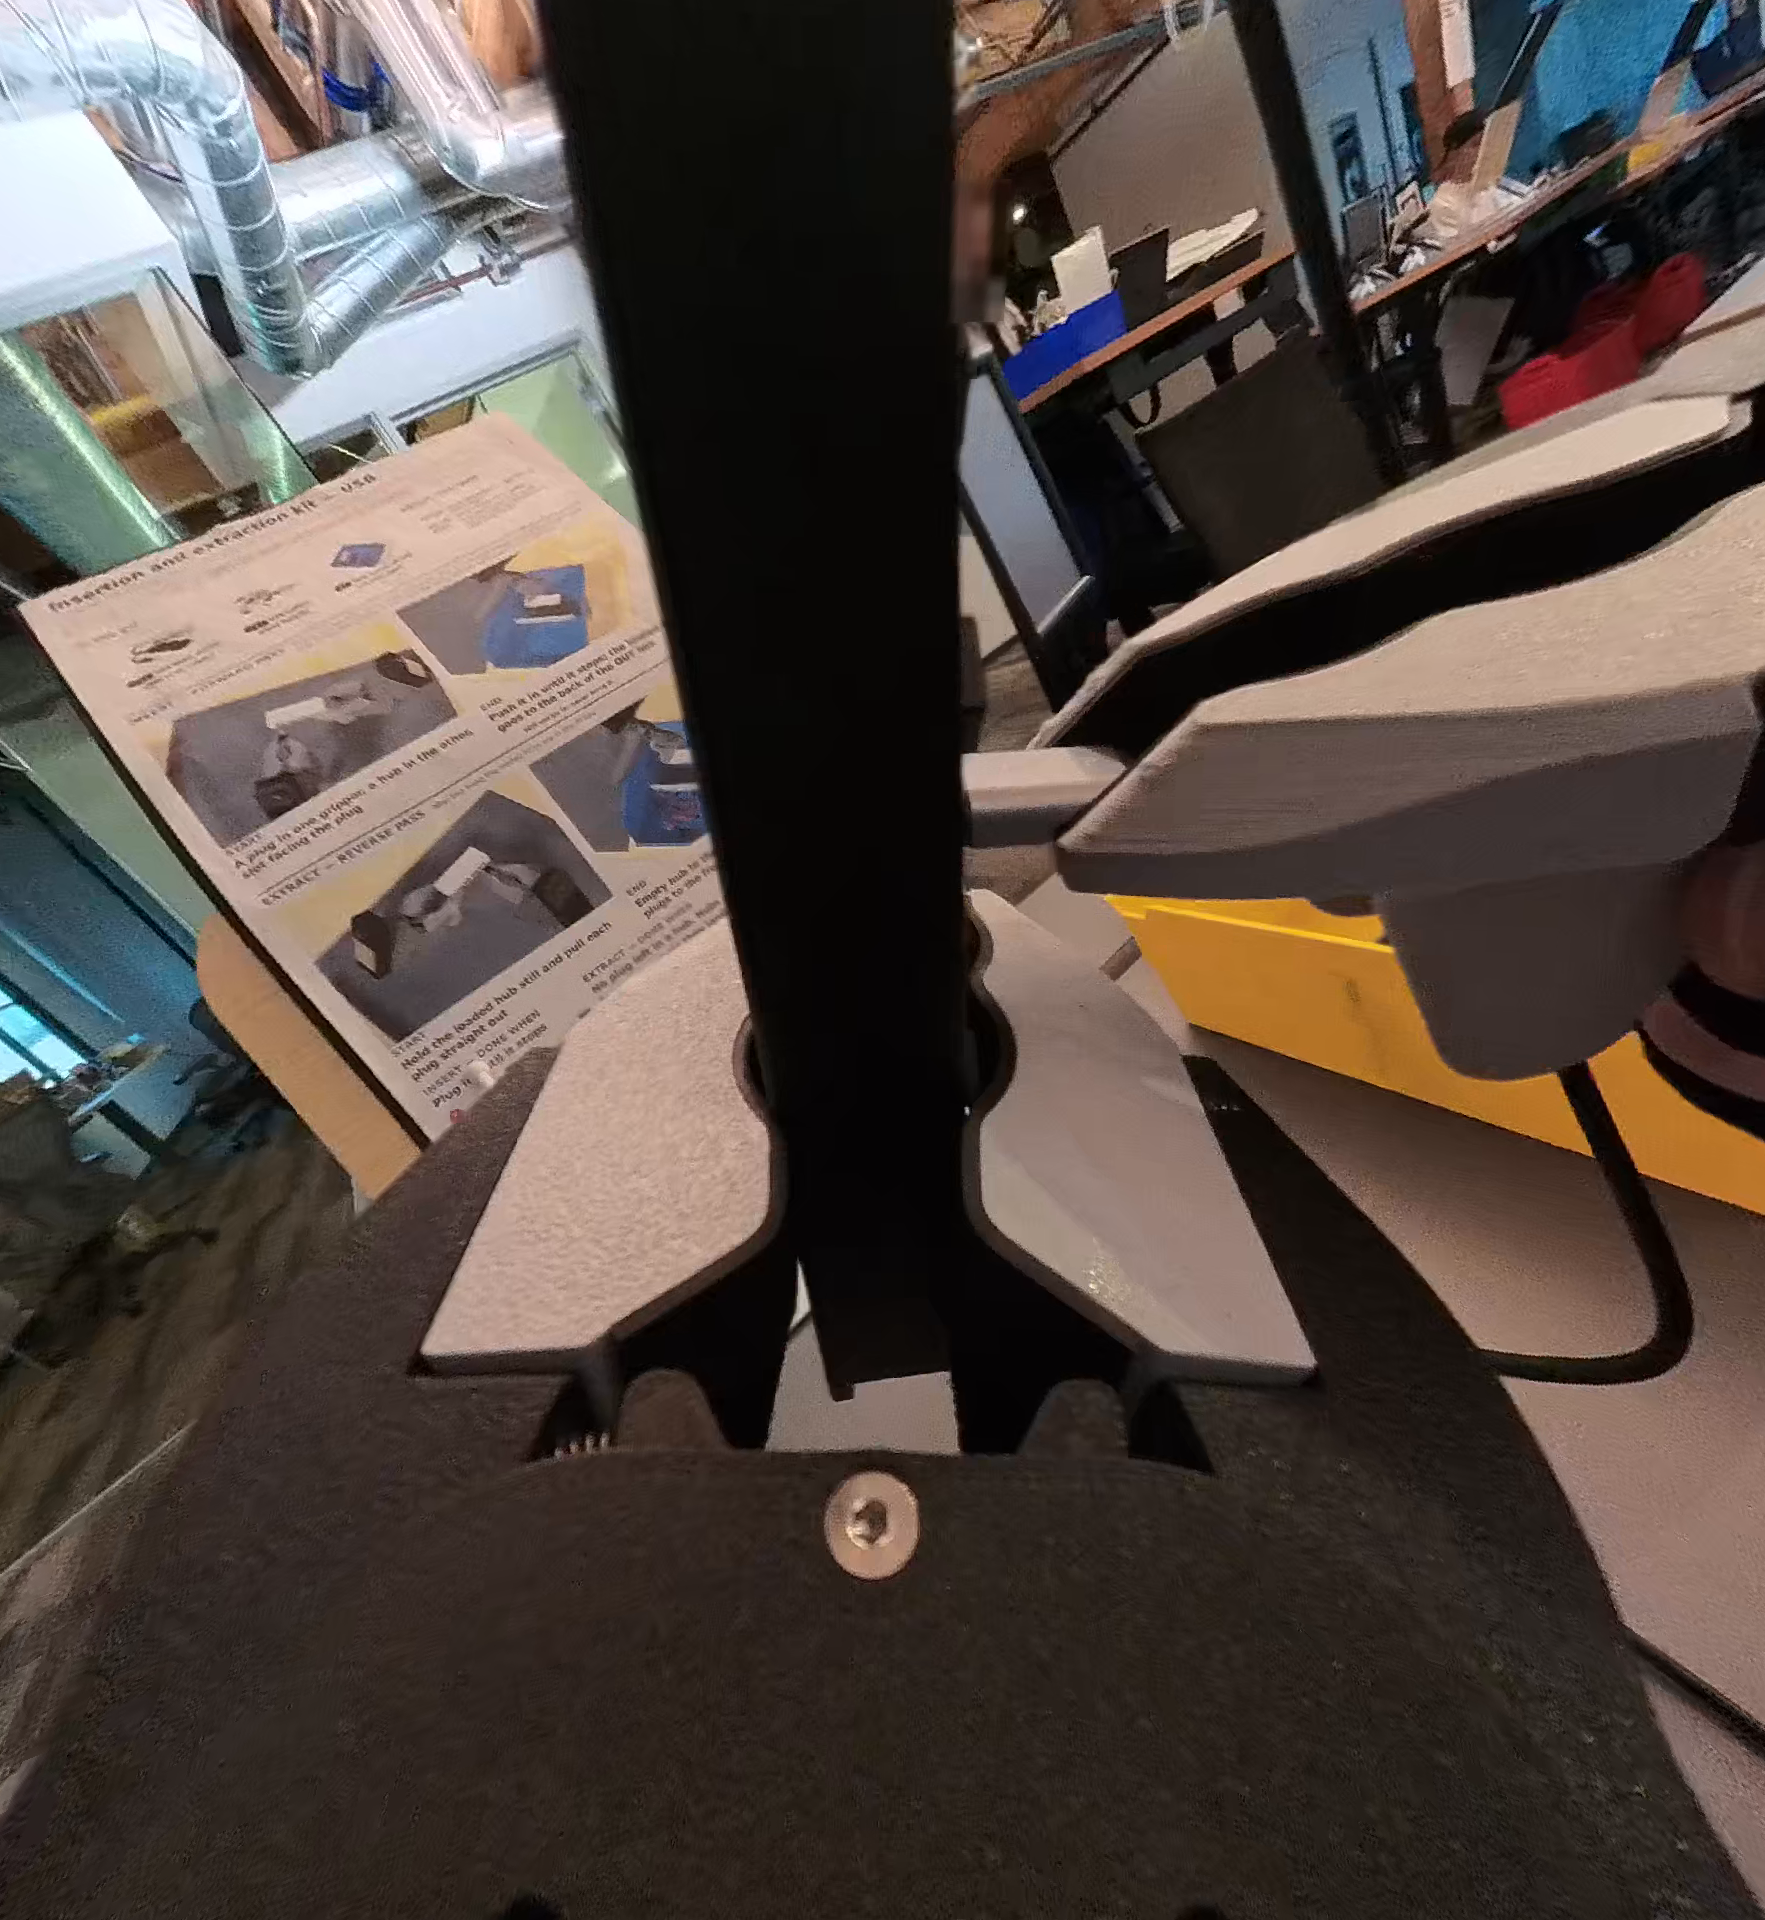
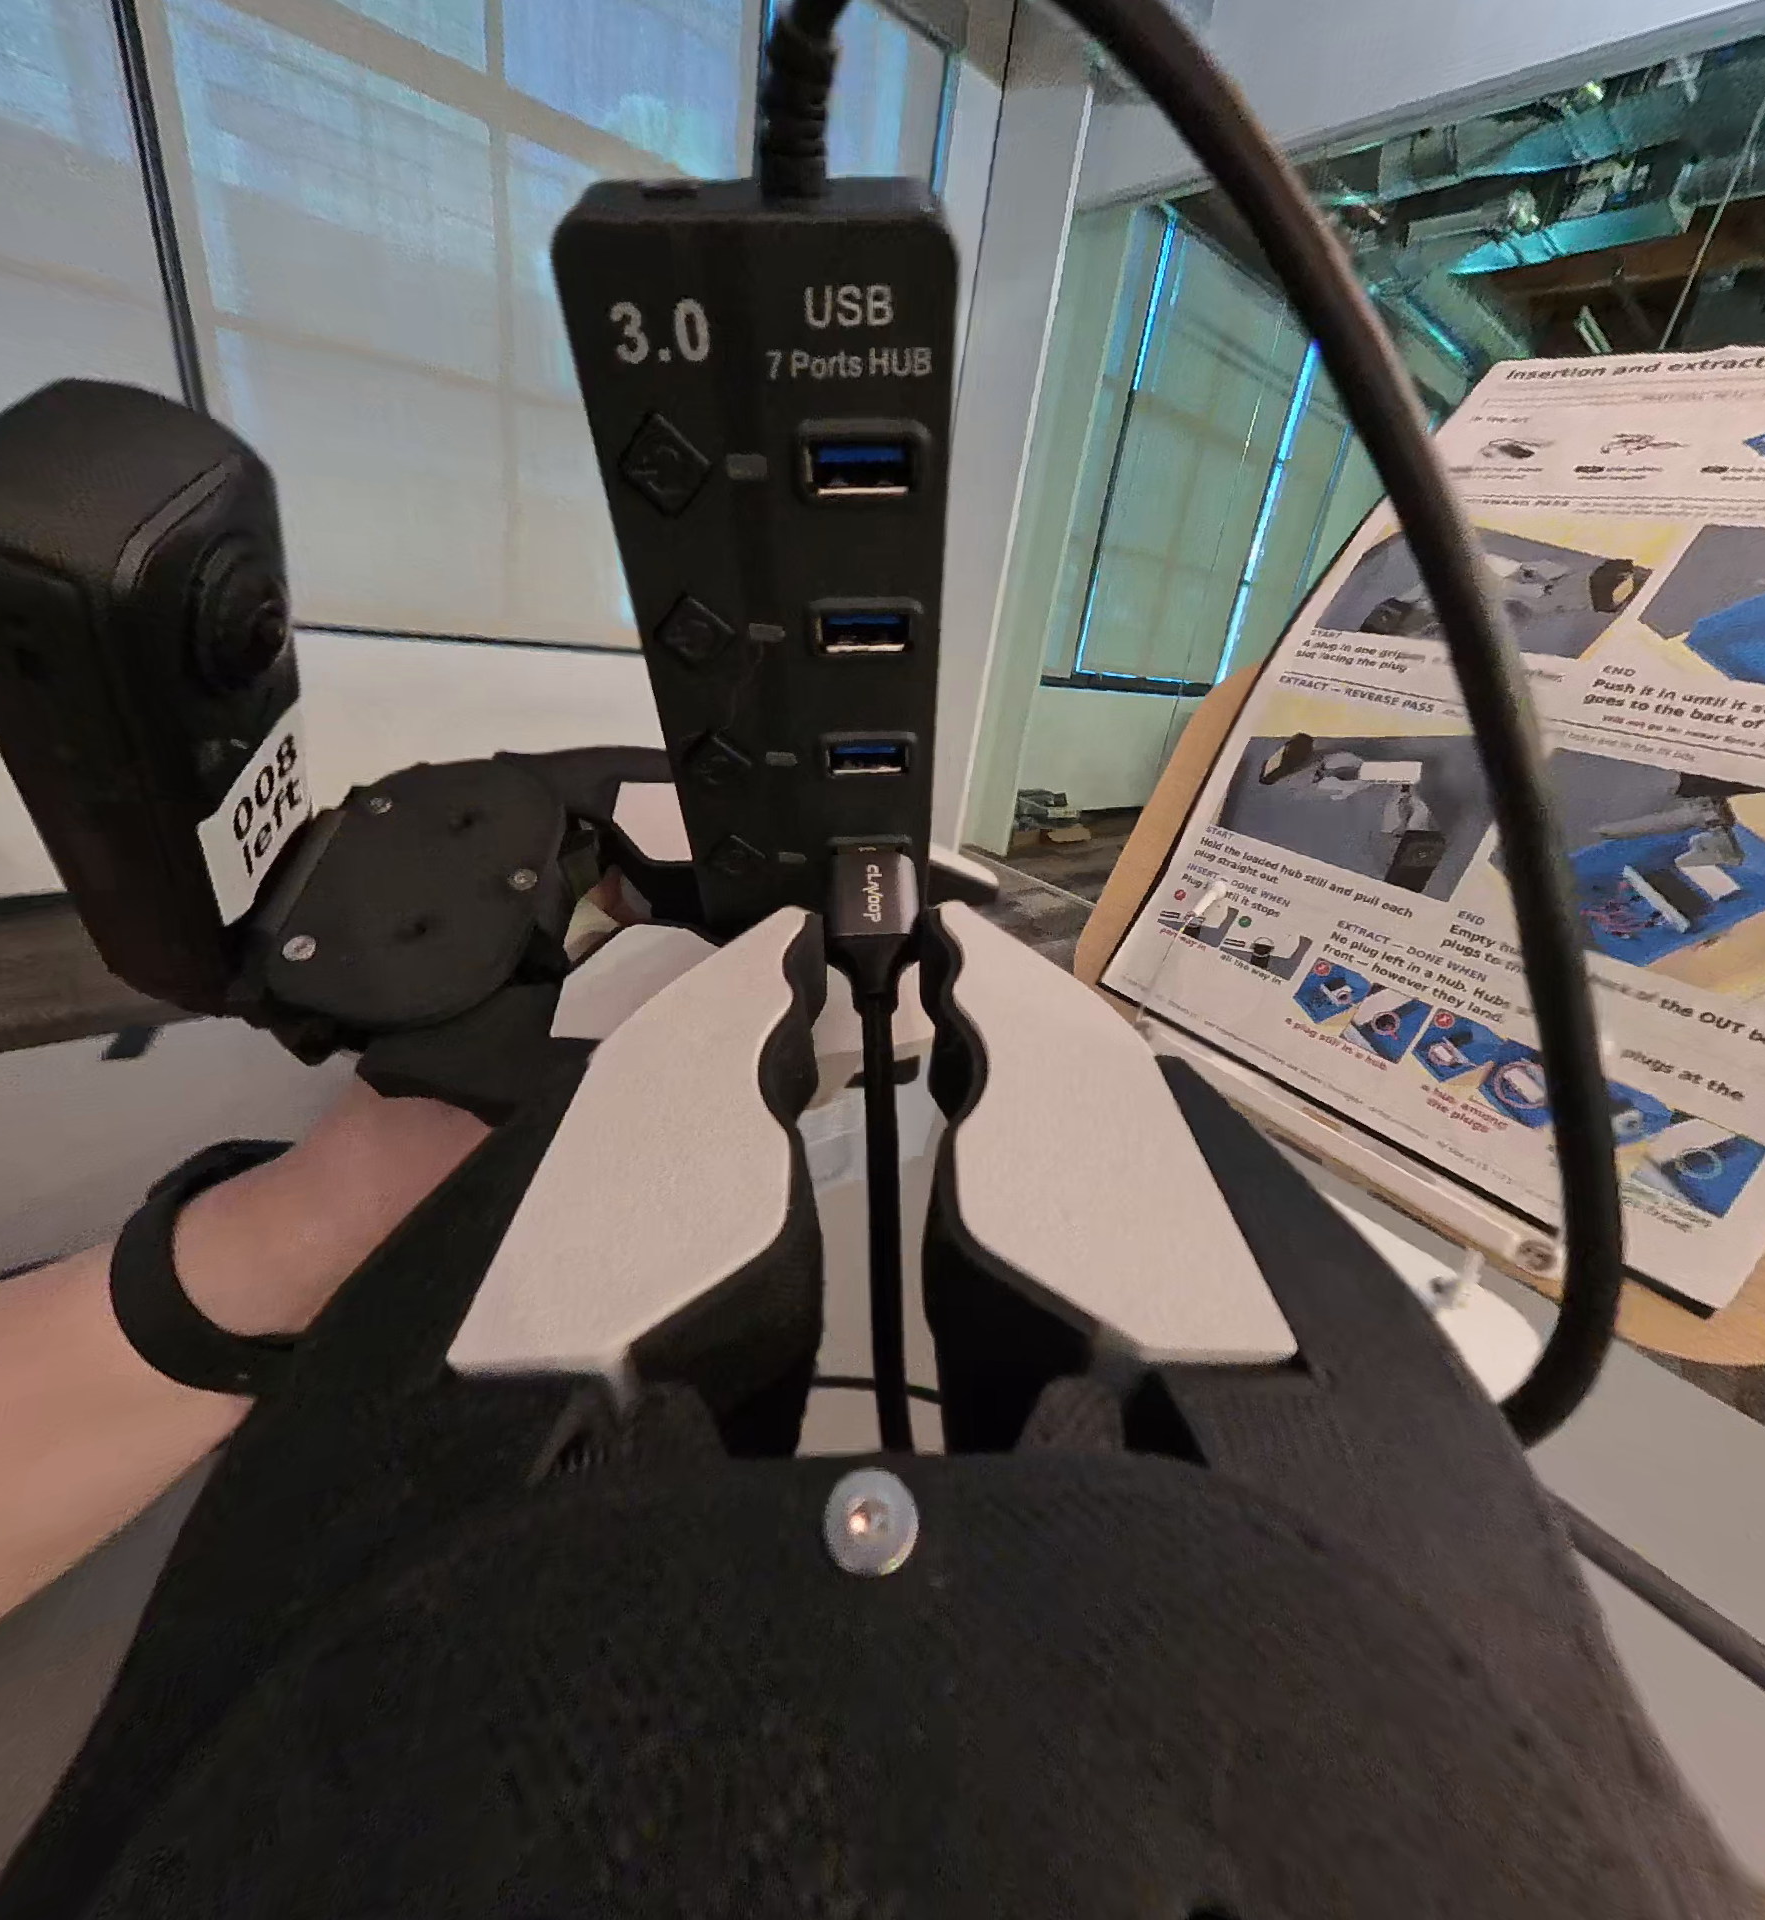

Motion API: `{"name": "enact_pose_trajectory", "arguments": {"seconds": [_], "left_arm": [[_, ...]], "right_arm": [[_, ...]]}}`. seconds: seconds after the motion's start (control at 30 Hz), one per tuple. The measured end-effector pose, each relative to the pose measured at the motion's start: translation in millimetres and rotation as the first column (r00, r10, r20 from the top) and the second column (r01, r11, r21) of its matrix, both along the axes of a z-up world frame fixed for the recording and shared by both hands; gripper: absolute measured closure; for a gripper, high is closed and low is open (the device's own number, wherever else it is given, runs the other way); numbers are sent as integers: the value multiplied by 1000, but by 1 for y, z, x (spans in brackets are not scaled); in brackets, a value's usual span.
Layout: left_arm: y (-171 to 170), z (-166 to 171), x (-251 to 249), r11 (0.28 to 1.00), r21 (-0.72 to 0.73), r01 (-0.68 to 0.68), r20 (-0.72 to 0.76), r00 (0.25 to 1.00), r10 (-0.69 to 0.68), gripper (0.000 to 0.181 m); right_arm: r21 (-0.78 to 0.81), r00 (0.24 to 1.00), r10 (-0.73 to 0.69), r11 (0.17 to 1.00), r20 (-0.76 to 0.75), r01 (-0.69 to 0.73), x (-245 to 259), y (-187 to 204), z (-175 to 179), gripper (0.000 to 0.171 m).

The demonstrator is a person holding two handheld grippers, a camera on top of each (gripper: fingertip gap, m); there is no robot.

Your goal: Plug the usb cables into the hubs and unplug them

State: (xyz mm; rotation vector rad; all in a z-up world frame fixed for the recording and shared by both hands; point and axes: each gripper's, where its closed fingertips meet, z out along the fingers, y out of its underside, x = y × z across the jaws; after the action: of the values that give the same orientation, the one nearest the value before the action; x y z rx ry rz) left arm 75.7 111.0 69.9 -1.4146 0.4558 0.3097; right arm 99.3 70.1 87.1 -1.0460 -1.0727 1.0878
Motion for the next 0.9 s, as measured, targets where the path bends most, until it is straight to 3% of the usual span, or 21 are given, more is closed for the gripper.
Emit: {"name": "enact_pose_trajectory", "arguments": {"seconds": [0.53,0.7,0.8,0.9], "left_arm": [[4,-10,0,998,-59,9,-49,999,-12,152],[6,-11,-2,996,-86,34,26,999,-32,152],[11,-20,-6,984,-159,83,89,994,-69,154],[12,-32,-16,964,-243,109,123,989,-81,154]], "right_arm": [[-12,999,-4,1000,39,4,0,4,-4,153],[-24,999,-11,1000,47,12,-2,7,-5,153],[-41,993,-25,999,113,30,-9,12,-13,153],[-101,967,41,995,253,-16,-7,6,-22,141]]}}
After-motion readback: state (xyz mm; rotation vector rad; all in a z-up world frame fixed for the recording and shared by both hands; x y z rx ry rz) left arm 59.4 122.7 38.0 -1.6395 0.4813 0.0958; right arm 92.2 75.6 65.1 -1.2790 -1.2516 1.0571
